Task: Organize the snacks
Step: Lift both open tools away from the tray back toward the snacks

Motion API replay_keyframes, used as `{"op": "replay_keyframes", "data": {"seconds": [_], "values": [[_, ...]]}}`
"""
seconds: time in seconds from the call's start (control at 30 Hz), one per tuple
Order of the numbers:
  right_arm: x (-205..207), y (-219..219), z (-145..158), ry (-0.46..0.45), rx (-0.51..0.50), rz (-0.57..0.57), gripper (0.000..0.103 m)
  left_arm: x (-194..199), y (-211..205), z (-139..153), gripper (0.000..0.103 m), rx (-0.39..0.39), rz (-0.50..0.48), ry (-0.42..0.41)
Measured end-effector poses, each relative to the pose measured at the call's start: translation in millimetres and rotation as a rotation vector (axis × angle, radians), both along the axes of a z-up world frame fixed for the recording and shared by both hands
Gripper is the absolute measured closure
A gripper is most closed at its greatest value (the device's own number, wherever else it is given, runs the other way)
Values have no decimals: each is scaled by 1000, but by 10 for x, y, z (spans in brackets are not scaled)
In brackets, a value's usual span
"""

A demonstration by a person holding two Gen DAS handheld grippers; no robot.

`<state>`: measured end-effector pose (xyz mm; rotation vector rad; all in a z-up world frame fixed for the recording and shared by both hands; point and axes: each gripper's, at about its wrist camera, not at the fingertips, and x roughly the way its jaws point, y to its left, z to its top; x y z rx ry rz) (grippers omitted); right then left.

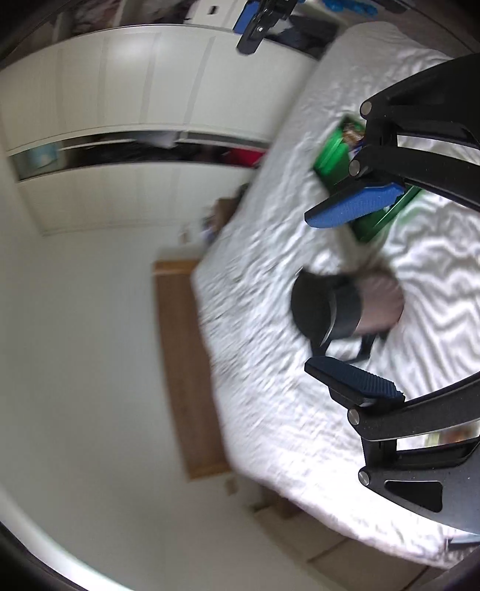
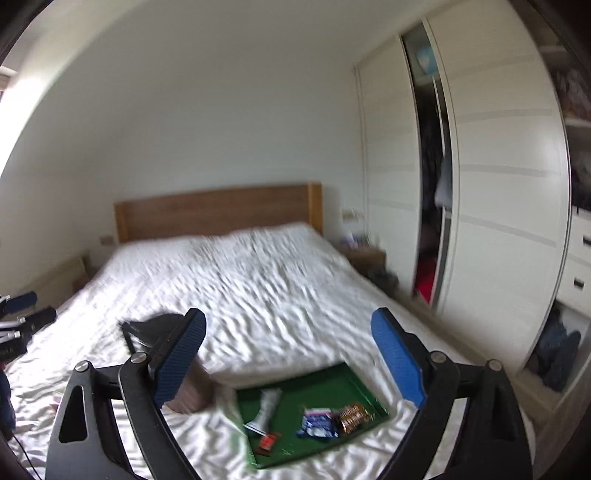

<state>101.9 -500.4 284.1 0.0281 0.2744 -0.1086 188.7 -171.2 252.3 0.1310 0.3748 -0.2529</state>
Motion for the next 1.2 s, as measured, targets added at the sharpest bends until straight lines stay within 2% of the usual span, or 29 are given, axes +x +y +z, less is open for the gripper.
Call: {"op": "replay_keyframes", "data": {"seconds": [0.07, 0.17, 0.3, 0.47, 0.63, 0.8, 0.97, 1.07, 1.2], "values": [[-303, 225, 272, -58, -10, 39, 0, -335, 309, 296, 35, -14, 31, -67], [-666, 490, 561, -117, -8, 91, 0, -801, 688, 623, 28, -41, 67, -150], [-1193, 842, 868, -208, -4, 160, 0, -1401, 1135, 869, 24, -44, 118, -245], [-1715, 1187, 1022, -291, 14, 250, 0, -1997, 1541, 928, 21, -22, 180, -306], [-2048, 1451, 999, -306, 39, 334, 0, -2410, 1930, 860, 17, -33, 240, -319], [-2092, 1661, 817, -263, 68, 384, 0, -2560, 2157, 683, 17, -23, 291, -299], [-1856, 1977, 476, -145, 84, 412, 0, -2321, 2383, 278, 17, -30, 310, -204], [-1494, 2290, 68, -14, 80, 439, 0, -2077, 2538, -122, 17, -25, 311, -110], [-1002, 2727, -624, 176, 69, 475, 0, -1546, 2613, -857, 17, 7, 313, 55]]}}
